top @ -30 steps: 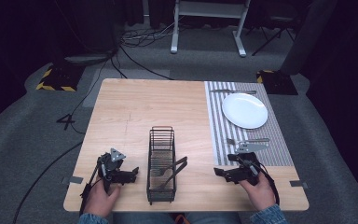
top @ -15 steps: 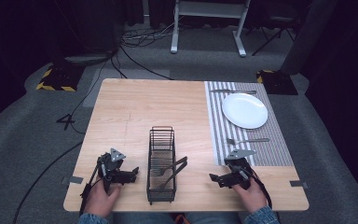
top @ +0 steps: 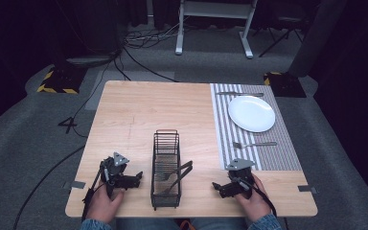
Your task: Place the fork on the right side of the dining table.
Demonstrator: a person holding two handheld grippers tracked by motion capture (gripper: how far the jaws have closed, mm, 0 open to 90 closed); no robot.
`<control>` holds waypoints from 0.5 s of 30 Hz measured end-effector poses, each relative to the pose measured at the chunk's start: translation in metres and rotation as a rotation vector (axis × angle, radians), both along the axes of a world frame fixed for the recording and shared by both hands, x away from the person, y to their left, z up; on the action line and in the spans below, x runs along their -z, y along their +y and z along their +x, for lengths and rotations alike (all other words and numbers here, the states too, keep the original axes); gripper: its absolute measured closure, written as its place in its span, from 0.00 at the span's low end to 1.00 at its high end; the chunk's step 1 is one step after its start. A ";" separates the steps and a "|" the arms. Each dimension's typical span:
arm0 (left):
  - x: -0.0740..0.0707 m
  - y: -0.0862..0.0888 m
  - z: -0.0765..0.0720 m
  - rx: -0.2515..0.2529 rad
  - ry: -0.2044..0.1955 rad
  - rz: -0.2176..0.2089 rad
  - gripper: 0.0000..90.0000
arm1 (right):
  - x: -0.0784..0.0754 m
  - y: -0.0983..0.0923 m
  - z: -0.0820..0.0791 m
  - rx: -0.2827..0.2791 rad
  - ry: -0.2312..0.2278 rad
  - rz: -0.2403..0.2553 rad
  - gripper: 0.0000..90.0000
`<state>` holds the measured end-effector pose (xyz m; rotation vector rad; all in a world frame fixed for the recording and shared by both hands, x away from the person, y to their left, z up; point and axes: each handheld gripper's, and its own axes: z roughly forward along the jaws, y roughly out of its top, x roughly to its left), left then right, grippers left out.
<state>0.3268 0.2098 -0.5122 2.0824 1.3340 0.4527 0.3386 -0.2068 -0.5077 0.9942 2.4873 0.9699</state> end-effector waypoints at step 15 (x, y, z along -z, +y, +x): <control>0.000 0.000 0.000 0.002 0.000 0.001 0.00 | 0.003 0.000 -0.002 0.013 -0.022 0.023 0.00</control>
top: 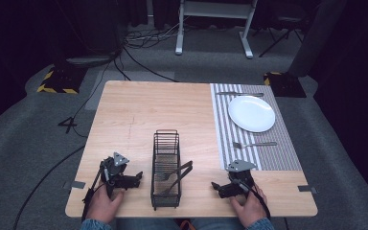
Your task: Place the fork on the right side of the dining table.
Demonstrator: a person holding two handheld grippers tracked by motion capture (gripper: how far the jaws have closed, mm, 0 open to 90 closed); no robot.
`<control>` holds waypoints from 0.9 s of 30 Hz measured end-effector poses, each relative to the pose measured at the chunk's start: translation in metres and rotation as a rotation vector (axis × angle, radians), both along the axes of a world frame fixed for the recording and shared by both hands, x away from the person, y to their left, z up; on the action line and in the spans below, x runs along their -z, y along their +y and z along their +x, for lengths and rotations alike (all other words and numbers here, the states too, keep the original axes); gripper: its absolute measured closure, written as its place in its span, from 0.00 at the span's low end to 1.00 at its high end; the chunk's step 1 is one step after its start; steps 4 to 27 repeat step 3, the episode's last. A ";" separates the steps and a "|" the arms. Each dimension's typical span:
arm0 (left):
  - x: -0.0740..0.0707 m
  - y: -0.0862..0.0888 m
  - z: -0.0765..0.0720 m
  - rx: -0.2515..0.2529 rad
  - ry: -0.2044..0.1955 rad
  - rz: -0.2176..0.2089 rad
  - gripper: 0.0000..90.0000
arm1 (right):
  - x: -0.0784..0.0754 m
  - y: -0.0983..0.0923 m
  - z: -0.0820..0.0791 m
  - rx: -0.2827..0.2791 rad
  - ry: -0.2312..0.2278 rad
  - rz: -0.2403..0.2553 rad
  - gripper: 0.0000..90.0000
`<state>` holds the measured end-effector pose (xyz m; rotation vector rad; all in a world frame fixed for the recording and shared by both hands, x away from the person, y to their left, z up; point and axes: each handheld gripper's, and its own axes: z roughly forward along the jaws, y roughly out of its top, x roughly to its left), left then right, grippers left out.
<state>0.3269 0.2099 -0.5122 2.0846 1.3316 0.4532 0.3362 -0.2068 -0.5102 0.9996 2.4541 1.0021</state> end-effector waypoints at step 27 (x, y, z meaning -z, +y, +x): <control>0.000 0.000 0.000 0.000 0.000 0.001 0.00 | 0.000 0.000 0.000 0.003 0.000 0.000 0.00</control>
